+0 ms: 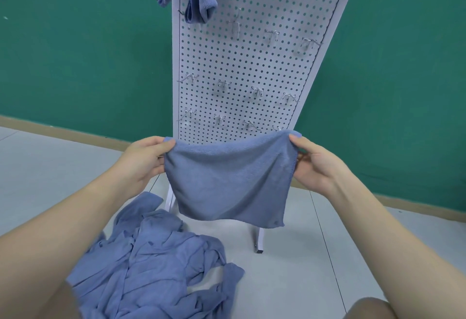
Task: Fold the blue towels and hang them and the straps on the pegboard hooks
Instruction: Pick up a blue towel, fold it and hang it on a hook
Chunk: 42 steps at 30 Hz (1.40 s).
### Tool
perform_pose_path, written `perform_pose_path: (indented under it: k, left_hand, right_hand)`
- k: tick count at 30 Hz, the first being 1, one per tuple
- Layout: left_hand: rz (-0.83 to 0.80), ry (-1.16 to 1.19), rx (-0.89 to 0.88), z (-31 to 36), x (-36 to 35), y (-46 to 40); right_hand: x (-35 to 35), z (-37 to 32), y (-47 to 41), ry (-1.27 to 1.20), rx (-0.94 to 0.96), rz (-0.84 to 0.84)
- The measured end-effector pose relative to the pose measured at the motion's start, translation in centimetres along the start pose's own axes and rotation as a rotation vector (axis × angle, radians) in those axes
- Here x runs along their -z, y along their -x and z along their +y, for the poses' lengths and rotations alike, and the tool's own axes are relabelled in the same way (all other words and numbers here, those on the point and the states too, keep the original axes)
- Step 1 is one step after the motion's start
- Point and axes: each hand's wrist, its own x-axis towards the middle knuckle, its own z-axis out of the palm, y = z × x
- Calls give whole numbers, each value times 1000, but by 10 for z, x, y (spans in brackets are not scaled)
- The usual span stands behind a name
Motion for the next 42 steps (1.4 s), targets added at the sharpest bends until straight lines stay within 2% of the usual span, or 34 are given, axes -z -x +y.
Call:
perform_pose_path:
  k: [10, 19, 29, 35, 42]
  left_hand:
    - [159, 124, -147, 11, 4, -2]
    - [95, 192, -237, 24, 5, 0]
    - [75, 217, -206, 27, -5, 10]
    - [169, 128, -182, 23, -3, 11]
    - [253, -22, -223, 21, 7, 8]
  right_hand:
    - [-8, -2, -2, 2, -19, 40]
    - [-10, -10, -1, -84, 70, 54]
    - [-10, -1, -4, 92, -29, 93]
    - [-8, 2, -4, 137, -95, 83]
    - [-1, 2, -7, 145, -32, 118]
